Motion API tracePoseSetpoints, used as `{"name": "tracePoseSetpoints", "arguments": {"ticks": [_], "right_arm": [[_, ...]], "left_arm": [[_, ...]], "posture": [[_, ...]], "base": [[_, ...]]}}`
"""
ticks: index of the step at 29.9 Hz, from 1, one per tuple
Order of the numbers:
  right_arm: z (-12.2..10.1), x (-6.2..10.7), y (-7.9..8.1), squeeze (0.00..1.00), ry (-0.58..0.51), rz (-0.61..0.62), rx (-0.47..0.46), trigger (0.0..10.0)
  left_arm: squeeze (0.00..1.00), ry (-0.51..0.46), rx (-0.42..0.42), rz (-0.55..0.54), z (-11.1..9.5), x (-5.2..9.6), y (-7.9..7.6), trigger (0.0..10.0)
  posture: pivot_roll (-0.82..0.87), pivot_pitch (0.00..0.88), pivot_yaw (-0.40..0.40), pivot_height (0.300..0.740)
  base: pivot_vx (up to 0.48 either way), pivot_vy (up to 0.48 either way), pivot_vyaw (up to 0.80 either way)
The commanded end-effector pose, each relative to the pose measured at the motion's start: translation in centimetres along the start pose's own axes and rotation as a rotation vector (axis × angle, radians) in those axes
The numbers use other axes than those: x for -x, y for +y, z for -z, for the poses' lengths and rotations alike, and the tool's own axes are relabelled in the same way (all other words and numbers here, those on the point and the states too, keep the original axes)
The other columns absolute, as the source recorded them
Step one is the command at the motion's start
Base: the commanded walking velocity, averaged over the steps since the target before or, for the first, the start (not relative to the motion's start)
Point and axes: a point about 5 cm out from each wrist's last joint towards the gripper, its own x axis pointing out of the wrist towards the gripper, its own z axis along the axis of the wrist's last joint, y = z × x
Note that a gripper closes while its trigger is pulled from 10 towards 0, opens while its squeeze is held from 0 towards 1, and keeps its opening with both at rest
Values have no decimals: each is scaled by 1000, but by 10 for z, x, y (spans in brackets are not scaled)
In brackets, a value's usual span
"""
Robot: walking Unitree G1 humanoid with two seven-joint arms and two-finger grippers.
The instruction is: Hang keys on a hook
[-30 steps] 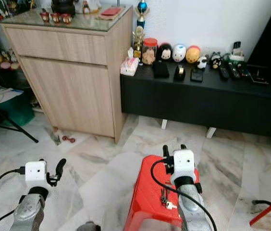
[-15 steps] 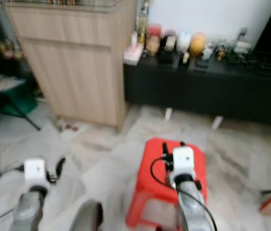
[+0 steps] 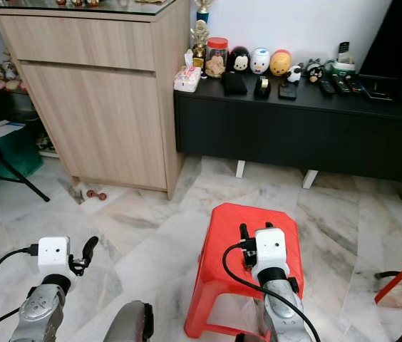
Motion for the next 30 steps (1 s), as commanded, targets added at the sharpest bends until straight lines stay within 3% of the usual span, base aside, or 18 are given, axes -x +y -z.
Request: {"name": "tracePoseSetpoints", "arguments": {"ticks": [1, 9, 18, 23, 27, 30], "right_arm": [[1, -1, -3, 0, 9, 13, -10, 10000], [3, -2, -4, 0, 36, 54, -79, 10000], [17, -2, -13, 0, 112, 105, -109, 10000], [33, -2, -20, 0, 223, 139, -150, 10000], [47, -1, -21, 0, 323, 116, -111, 10000], [50, -2, -21, 0, 331, 110, -135, 10000]], "left_arm": [[0, 16, 1, -2, 1, -1, 2, 10000], [0, 21, -14, 3, 1, -3, 4, 10000], [0, 16, -26, 5, 1, -3, 6, 10000], [0, 16, -22, 11, 1, -3, 7, 10000], [0, 13, -18, 20, -1, -5, 6, 10000], [0, 5, -15, 20, -2, -6, 6, 10000]], "posture": [[138, 0, -33, 622], [144, 0, -33, 622], [146, 0, -28, 622], [144, 0, -23, 622], [147, 0, -20, 622], [152, 0, -20, 622]], "base": [[0, 296, 0], [0, 272, 0], [0, 0, 0], [0, 0, 0], [0, 0, 0], [0, 0, 0]]}}
